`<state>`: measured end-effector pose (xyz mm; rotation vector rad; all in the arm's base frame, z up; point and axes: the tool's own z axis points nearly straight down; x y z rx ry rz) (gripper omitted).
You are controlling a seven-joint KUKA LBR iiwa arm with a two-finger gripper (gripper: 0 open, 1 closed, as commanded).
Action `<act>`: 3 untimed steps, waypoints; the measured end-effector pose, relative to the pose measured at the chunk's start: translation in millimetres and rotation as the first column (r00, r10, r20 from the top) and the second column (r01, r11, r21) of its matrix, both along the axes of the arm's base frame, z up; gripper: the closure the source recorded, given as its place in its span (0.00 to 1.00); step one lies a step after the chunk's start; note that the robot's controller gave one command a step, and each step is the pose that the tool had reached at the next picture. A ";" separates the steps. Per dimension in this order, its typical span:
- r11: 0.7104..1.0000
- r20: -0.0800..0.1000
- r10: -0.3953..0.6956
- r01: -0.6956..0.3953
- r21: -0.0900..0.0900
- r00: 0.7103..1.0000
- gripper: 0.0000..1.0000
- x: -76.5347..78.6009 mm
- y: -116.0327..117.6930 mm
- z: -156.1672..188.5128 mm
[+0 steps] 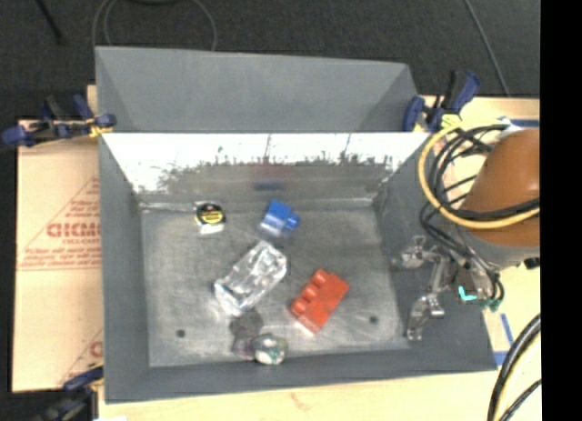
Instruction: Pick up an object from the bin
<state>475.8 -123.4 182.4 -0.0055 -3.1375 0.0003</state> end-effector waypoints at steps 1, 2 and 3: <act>1.000 0.001 -0.012 0.012 0.004 1.000 0.00 39.0 70.2 -86.4; 1.000 0.010 -0.030 0.030 -0.002 0.999 0.00 50.2 94.5 -107.4; 1.000 0.023 -0.028 0.028 -0.003 0.999 1.00 53.8 93.4 -104.2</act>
Offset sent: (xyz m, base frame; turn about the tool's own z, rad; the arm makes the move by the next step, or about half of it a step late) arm 0.0390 0.0662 -0.0827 0.0186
